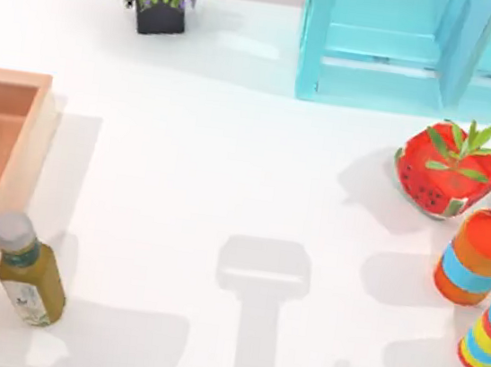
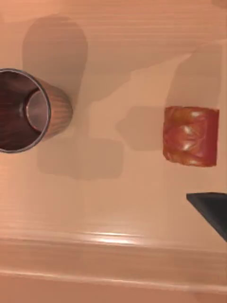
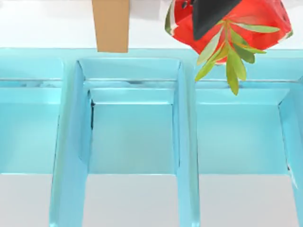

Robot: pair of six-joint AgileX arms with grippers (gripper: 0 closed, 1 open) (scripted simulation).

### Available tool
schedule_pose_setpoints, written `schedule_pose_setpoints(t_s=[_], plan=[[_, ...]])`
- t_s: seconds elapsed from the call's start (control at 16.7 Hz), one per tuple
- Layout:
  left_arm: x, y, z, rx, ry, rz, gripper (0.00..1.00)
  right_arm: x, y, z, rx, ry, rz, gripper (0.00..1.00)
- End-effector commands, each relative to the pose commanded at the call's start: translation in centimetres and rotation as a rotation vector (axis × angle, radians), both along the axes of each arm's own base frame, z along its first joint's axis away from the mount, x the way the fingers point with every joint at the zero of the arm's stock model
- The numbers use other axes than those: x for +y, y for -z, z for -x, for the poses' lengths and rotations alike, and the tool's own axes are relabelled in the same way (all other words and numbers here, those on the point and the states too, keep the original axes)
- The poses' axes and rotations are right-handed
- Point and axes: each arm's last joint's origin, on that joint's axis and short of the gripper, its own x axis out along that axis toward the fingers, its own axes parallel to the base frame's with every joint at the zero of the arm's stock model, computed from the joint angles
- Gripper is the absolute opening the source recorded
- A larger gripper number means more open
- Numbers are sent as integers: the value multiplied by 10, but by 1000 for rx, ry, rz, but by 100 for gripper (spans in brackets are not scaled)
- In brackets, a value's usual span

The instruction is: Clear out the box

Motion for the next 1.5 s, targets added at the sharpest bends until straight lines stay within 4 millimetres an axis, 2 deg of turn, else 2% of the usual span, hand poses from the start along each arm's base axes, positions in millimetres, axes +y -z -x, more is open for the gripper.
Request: schedule_pose_setpoints(t_s=[0.24, 0.48, 0.96, 1.2, 1.5], plan=[[28, 4, -43, 317, 0, 59, 100, 0, 0, 0, 0, 0, 0, 100], [47, 11, -68, 493, 5, 110, 100, 0, 0, 0, 0, 0, 0, 100], [50, 17, -70, 518, 7, 119, 100, 0, 0, 0, 0, 0, 0, 100], [53, 41, -69, 519, 6, 119, 100, 0, 0, 0, 0, 0, 0, 100], [52, 86, -70, 519, 7, 119, 100, 0, 0, 0, 0, 0, 0, 100]])
